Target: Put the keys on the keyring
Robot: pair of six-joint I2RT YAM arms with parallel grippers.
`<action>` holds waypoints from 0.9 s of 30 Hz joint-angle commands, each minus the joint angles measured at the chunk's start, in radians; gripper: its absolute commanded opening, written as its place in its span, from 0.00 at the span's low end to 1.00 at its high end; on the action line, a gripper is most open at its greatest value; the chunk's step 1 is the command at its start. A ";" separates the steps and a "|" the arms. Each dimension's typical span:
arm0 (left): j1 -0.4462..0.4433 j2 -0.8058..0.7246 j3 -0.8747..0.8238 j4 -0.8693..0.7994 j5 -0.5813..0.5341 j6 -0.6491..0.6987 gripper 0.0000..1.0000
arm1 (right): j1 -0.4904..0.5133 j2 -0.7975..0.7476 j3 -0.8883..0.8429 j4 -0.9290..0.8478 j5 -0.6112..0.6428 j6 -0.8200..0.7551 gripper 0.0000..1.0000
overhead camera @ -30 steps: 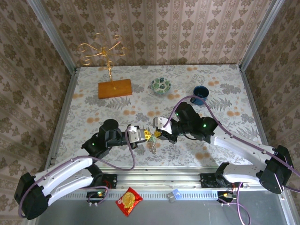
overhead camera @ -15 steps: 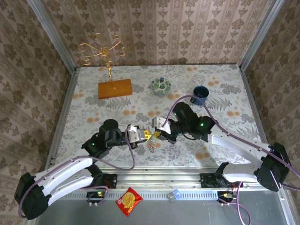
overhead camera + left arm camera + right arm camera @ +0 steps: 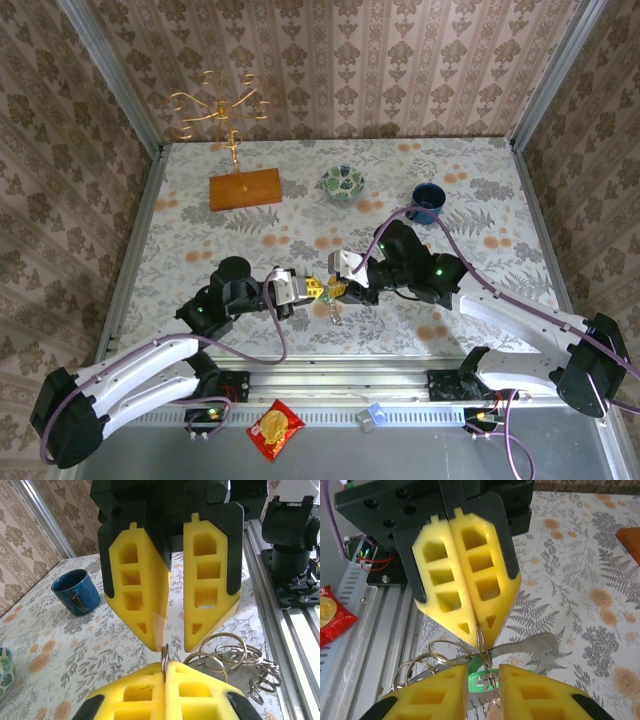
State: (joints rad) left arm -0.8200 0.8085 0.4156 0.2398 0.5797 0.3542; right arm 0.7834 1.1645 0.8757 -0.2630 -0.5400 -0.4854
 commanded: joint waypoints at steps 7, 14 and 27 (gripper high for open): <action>-0.010 -0.013 -0.025 0.119 0.022 -0.048 0.00 | -0.004 0.029 -0.020 0.079 -0.046 0.041 0.14; -0.011 -0.020 -0.037 0.116 -0.010 -0.056 0.00 | -0.003 0.041 0.010 0.034 -0.045 0.011 0.00; -0.011 -0.014 0.056 -0.136 -0.063 0.037 0.23 | 0.058 0.135 0.236 -0.347 0.162 -0.222 0.00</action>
State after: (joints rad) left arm -0.8253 0.7860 0.4290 0.1555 0.5152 0.3527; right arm 0.8219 1.2804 1.0550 -0.5014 -0.4435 -0.6323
